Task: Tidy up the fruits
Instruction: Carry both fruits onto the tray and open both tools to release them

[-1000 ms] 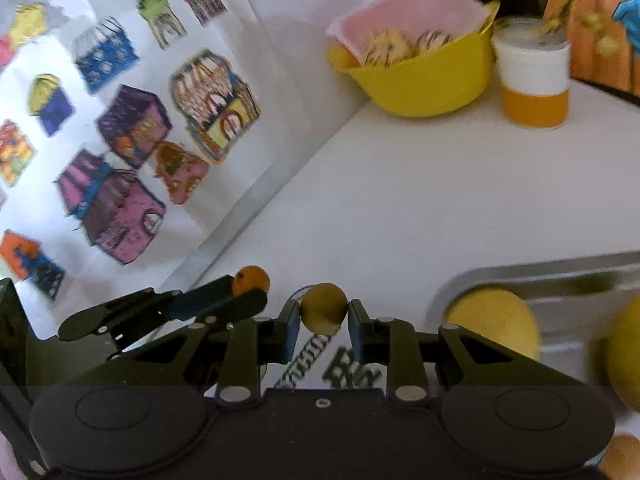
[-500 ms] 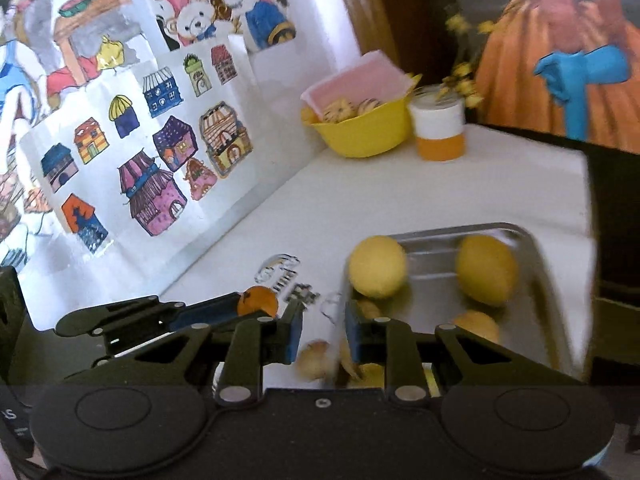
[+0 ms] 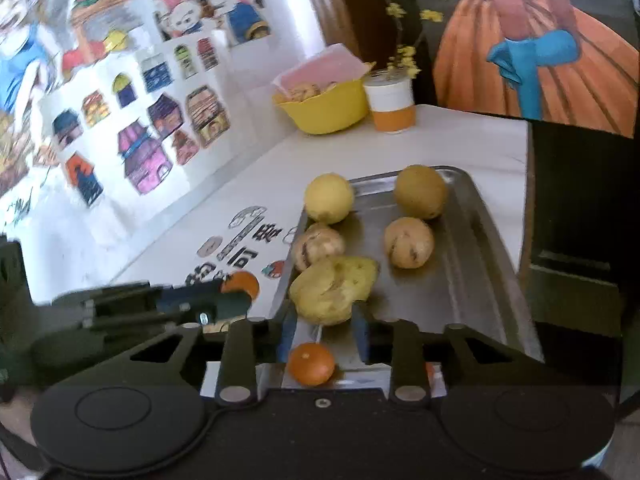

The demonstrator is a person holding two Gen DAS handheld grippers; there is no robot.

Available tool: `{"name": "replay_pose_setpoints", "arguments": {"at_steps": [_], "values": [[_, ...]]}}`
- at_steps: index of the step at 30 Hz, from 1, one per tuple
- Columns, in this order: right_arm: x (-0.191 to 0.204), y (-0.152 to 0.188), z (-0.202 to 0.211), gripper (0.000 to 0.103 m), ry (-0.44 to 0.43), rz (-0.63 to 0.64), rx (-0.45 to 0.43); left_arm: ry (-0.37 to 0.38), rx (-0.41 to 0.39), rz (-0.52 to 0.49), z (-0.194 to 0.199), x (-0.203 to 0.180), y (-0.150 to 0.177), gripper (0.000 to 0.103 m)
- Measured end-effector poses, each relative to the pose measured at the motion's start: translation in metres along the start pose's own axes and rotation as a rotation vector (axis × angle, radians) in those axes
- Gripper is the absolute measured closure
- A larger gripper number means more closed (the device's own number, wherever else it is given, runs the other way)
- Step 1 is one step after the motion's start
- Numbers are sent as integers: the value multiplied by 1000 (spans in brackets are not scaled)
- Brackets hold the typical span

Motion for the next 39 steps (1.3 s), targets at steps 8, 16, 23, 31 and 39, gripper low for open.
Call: {"name": "replay_pose_setpoints", "arguments": {"at_steps": [8,16,23,31,39], "values": [[-2,12,-8,48,48,-1,-81,-19,5,28,9,16,19,74],[-29,18,3,30,130,-19,-133,65,-20,-2,7,-18,27,74],[-41,17,10,23,158,-42,-163,153,-37,-117,1,-55,28,74],[-46,17,14,20,186,-40,-172,159,-3,-219,-6,-76,37,74],[-46,23,16,12,207,-45,-169,163,-17,-216,2,-74,39,42]]}}
Point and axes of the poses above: each gripper's, at about its wrist camera, not at the fingertips, and z roughly against the way its jaws point, x to its left, y to its underside, the point moved 10 cm from there along -z, roughly the way its jaws point, and after that the axes turned 3 degrees about x, right-handed, at the moved point
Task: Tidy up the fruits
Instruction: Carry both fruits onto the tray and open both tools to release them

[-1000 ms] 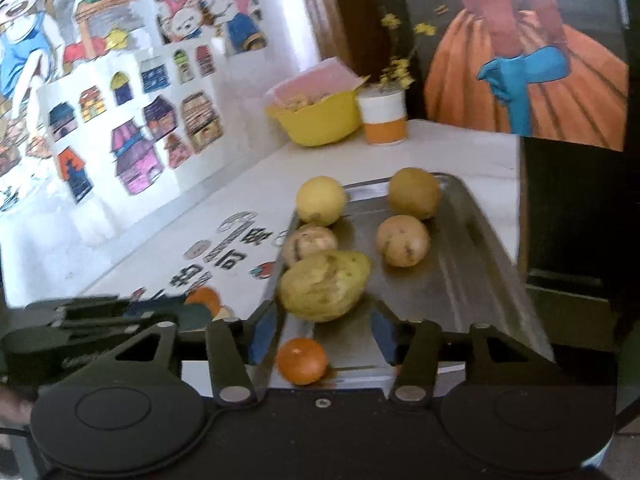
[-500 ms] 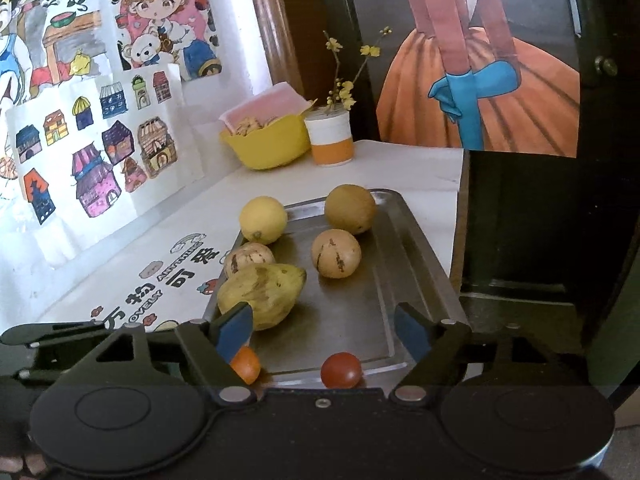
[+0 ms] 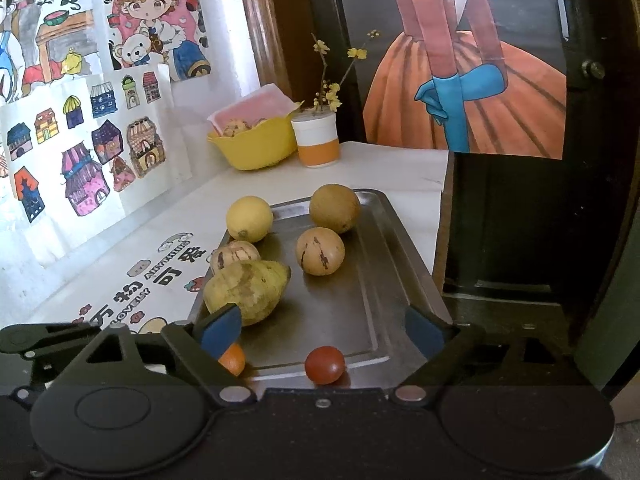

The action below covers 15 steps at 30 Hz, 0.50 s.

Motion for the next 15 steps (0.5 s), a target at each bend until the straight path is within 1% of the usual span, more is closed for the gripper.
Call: {"name": "replay_pose_setpoints", "arguments": {"at_steps": [1,3,6,8,15], "values": [[0,1,1,10,3,0,-1,1,-9,7,2,1,0,38],[0,1,3,9,12,0,-2,13,-14,17,4,2,-1,37],[1,1,7,7,22,1,-9,4,-19,40,8,5,0,32],[3,1,11,6,27,5,-17,-3,-31,63,13,10,0,25],[10,1,20,3,35,22,-34,-43,-70,126,31,29,-2,17]]}}
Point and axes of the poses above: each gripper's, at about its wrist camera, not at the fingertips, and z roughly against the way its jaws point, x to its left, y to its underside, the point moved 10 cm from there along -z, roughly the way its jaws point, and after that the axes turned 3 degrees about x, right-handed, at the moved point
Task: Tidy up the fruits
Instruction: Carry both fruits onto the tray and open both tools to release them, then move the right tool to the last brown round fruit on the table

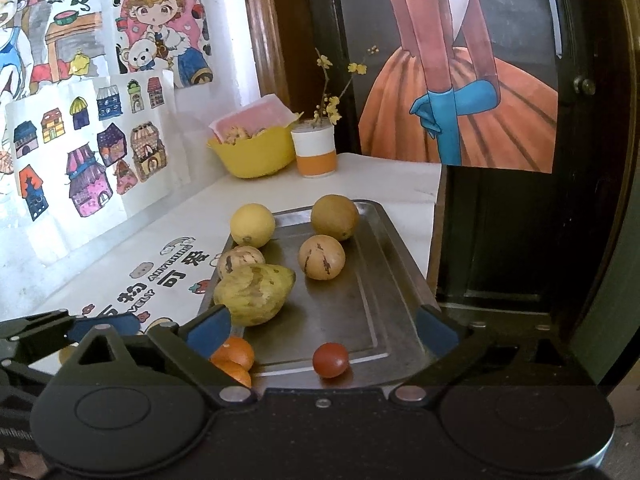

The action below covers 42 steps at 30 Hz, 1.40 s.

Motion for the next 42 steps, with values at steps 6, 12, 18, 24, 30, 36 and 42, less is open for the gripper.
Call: {"name": "replay_pose_setpoints", "arguments": {"at_steps": [6,12,18,24,30,36,42], "values": [[6,1,8,1,12,11,-22,-25,-49,49,19,13,-6,6],[13,5,13,1,24,25,-38,-69,-101,100,37,28,-14,1],[23,12,20,1,29,36,-65,-122,-138,155,59,50,-16,1],[50,23,31,1,25,94,-101,-182,-179,225,88,80,-10,1],[137,55,19,3,-178,217,-40,-268,-212,353,110,130,2,1],[211,59,-13,12,-282,303,10,-375,-204,400,127,172,15,1],[241,58,-45,35,-267,351,77,-482,-180,405,139,199,23,1]]}}
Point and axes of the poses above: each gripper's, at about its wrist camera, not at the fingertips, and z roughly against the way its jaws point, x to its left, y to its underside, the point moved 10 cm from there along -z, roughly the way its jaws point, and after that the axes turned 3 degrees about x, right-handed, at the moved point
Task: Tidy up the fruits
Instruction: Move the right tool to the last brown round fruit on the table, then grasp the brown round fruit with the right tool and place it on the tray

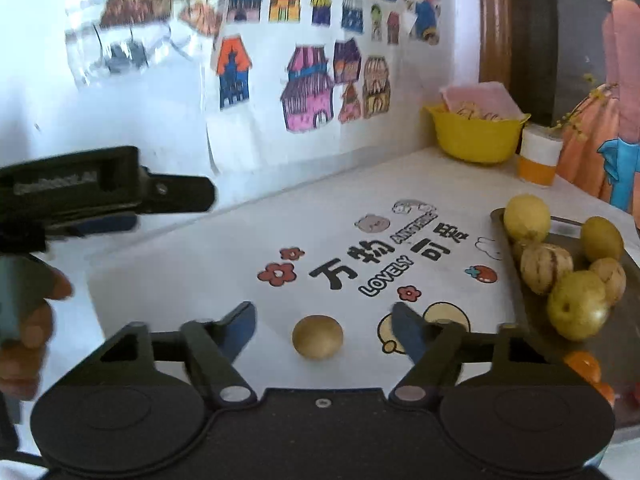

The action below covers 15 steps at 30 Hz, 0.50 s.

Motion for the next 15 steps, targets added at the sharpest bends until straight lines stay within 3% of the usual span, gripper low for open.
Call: {"name": "replay_pose_setpoints", "arguments": {"at_steps": [2,4,6,12,15], "values": [[0,3,-9,46,2,-4,28,-28,8,-24,-3,3,1,1],[0,7,-14,64,-3,-6,45,-38,18,-41,-6,2,3,1],[-1,11,-15,72,0,-2,66,-33,33,-48,-10,-2,5,1],[-26,8,6,72,1,-65,17,24,42,-86,-16,-34,6,1],[-53,8,33,72,53,-96,-29,69,46,-111,-17,-59,10,1]]}}
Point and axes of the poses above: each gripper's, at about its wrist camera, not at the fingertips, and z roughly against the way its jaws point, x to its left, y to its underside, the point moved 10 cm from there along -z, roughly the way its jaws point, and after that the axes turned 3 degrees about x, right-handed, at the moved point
